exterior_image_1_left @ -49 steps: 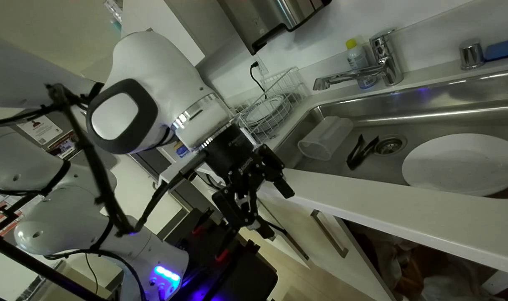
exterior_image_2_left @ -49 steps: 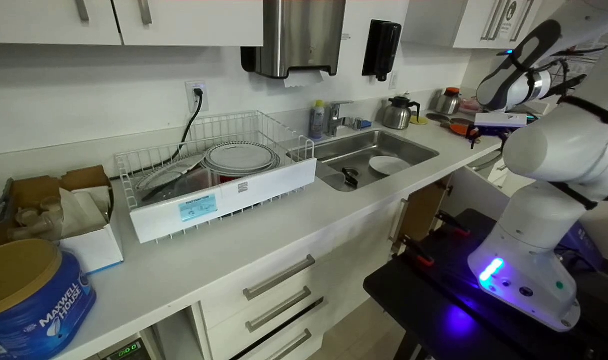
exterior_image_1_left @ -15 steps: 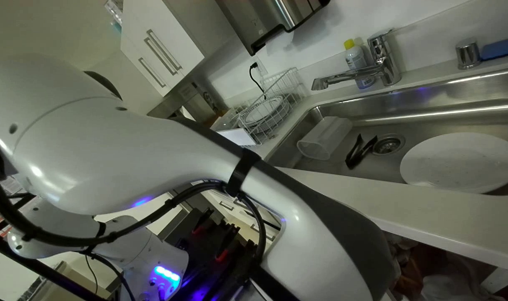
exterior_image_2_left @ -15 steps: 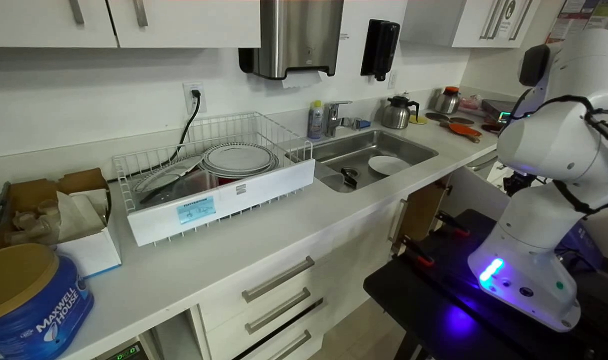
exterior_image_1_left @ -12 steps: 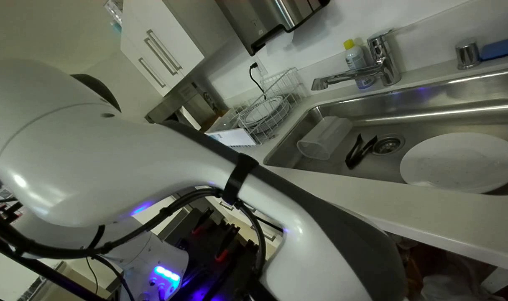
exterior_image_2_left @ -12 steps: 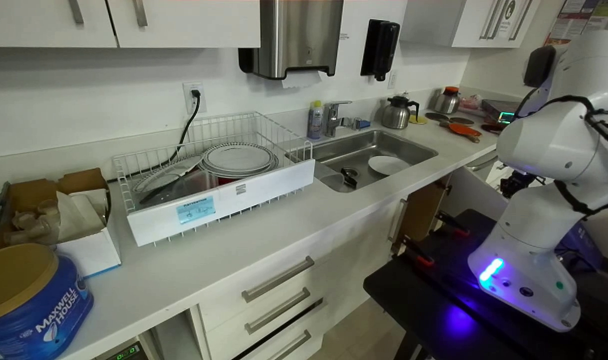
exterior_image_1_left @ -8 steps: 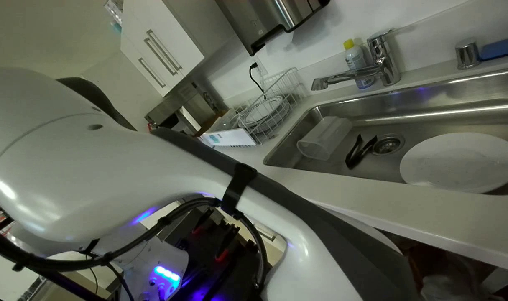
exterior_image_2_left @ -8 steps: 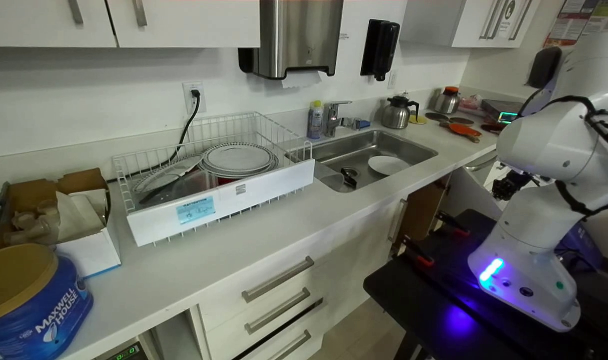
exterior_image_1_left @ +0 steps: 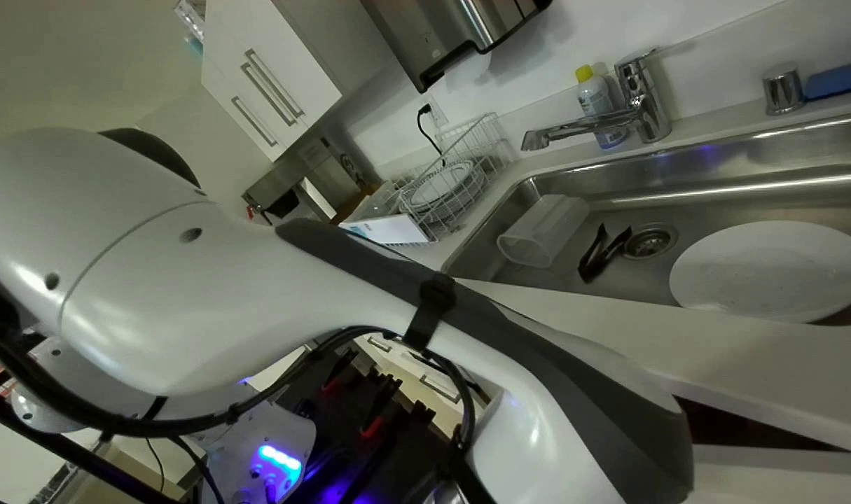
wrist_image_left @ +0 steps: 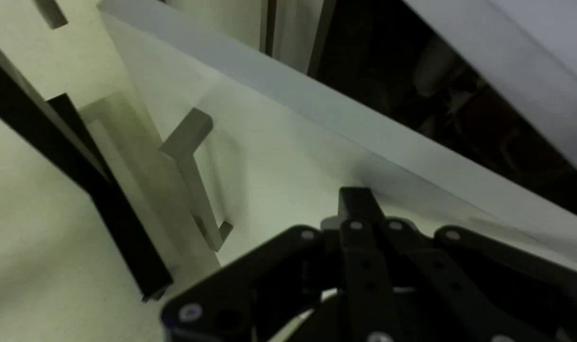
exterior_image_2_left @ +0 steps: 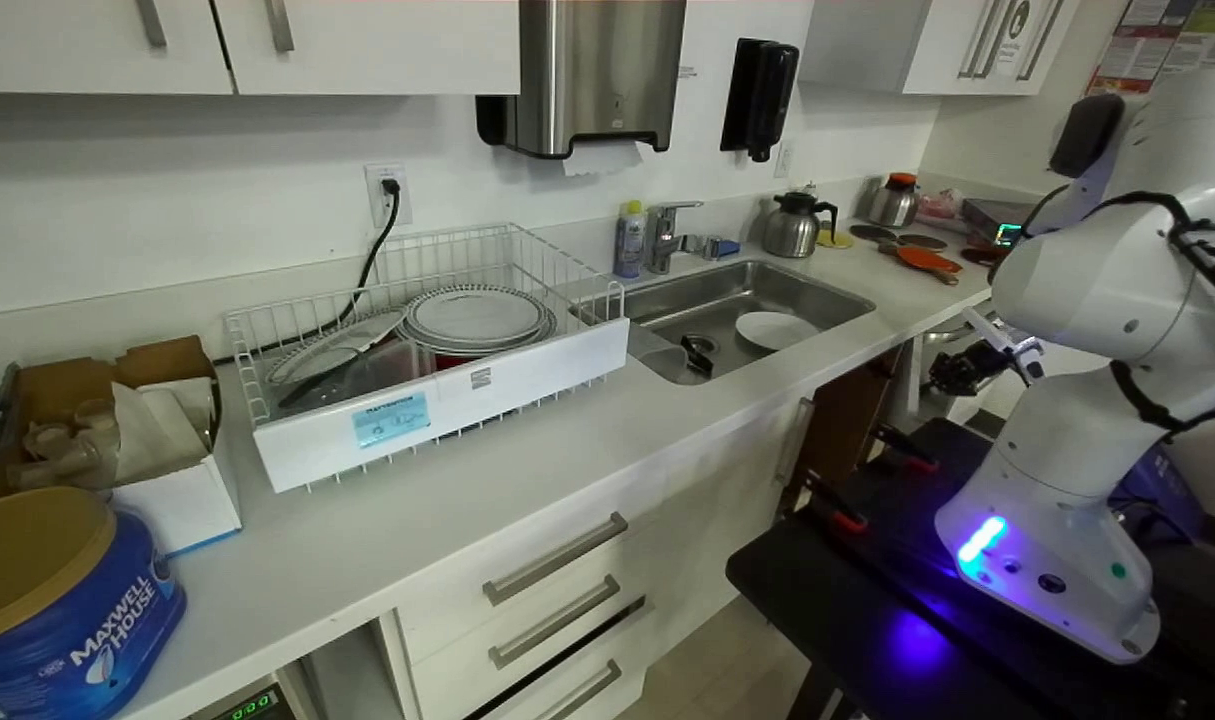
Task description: Close the right cupboard door
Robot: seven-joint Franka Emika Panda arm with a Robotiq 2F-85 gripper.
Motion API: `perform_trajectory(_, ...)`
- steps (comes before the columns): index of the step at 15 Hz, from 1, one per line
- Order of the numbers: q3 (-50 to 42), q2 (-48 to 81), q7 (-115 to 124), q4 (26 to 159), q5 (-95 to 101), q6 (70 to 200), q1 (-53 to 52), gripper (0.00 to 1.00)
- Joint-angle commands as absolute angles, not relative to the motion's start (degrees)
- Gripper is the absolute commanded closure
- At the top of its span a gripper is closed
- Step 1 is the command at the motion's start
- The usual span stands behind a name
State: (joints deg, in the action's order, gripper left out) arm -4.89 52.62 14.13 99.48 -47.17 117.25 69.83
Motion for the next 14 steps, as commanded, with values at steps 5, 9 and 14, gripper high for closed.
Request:
perform_trajectory(5,-3.30,48.52,-1.55,106.25,-56.79,109.31,62.81,1.00)
perform_trajectory(9,-10.19,39.01,-3.00,114.17,-47.36,108.35,54.51,1.00)
perform_trajectory(14,-17.92,25.13,-3.69,122.36,-37.81,114.75,46.33,1.00)
